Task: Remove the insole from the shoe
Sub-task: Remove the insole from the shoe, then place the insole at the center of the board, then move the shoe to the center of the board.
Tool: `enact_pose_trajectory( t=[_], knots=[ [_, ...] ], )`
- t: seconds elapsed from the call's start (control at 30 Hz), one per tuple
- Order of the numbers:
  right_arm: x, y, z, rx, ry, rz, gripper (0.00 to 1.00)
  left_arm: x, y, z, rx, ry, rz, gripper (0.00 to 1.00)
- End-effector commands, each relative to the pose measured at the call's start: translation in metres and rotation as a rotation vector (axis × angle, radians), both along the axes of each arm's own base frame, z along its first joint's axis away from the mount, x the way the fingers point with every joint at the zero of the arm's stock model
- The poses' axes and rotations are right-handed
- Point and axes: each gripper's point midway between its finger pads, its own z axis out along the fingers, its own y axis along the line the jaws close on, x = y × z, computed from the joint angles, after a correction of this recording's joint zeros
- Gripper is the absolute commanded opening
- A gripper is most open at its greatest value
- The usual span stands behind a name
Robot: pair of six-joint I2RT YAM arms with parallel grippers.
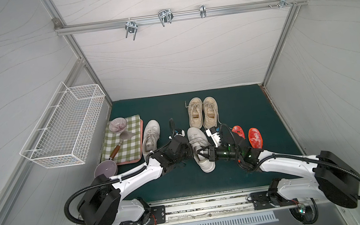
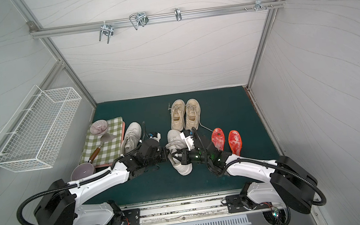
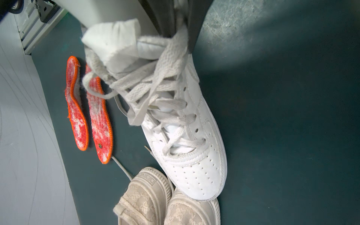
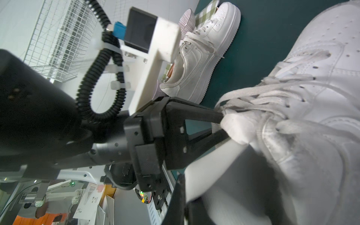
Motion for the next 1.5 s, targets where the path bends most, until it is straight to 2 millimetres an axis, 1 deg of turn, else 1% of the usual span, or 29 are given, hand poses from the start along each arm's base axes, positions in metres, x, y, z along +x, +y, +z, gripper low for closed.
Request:
enact_pose_trajectory(
  t=[0.0,0.03,0.27,0.47,0.57,0.67,0.77,0.9,1.0,1.1,1.23,1.27,1.33,1.47],
  knots=[
    [-0.014,0.002,0.081,0.186,-0.196,0.066,0.00,-0.011,0.058,-0.049,0.255,0.115,0.115,0.00],
    [-0.015,-0.001,0.085,0.183,-0.206,0.062,0.00,-0.011,0.058,-0.048,0.252,0.115,0.114,0.00],
    [-0.023,-0.023,0.095,0.147,-0.241,0.025,0.00,-0.011,0.056,-0.045,0.243,0.111,0.108,0.00],
    [-0.033,-0.048,0.105,0.115,-0.269,-0.009,0.00,-0.014,0.060,-0.038,0.233,0.099,0.118,0.00],
    [-0.035,-0.062,0.103,0.074,-0.275,-0.037,0.00,-0.014,0.063,-0.031,0.232,0.086,0.123,0.00],
    [-0.034,-0.078,0.098,0.029,-0.285,-0.081,0.00,-0.015,0.068,-0.020,0.235,0.065,0.130,0.00],
    [-0.025,-0.097,0.086,-0.060,-0.287,-0.156,0.00,-0.015,0.075,-0.006,0.241,0.031,0.144,0.00],
    [-0.004,-0.125,0.067,-0.212,-0.275,-0.268,0.00,-0.009,0.089,0.009,0.254,-0.006,0.164,0.00],
    [0.013,-0.144,0.050,-0.306,-0.239,-0.342,0.00,0.000,0.092,0.012,0.231,-0.009,0.167,0.00],
    [0.028,-0.157,0.024,-0.383,-0.154,-0.389,0.00,0.015,0.087,0.010,0.202,0.004,0.148,0.00],
    [0.043,-0.164,-0.008,-0.455,-0.044,-0.424,0.00,0.039,0.077,0.019,0.240,-0.028,0.095,0.00],
    [0.045,-0.164,-0.014,-0.473,-0.029,-0.425,0.00,0.045,0.077,0.021,0.253,-0.031,0.093,0.00],
    [0.049,-0.158,-0.024,-0.487,-0.005,-0.396,0.00,0.061,0.079,0.027,0.268,-0.038,0.091,0.00],
    [0.054,-0.152,-0.044,-0.518,0.053,-0.383,0.00,0.092,0.090,0.039,0.265,-0.058,0.114,0.00]
  ],
)
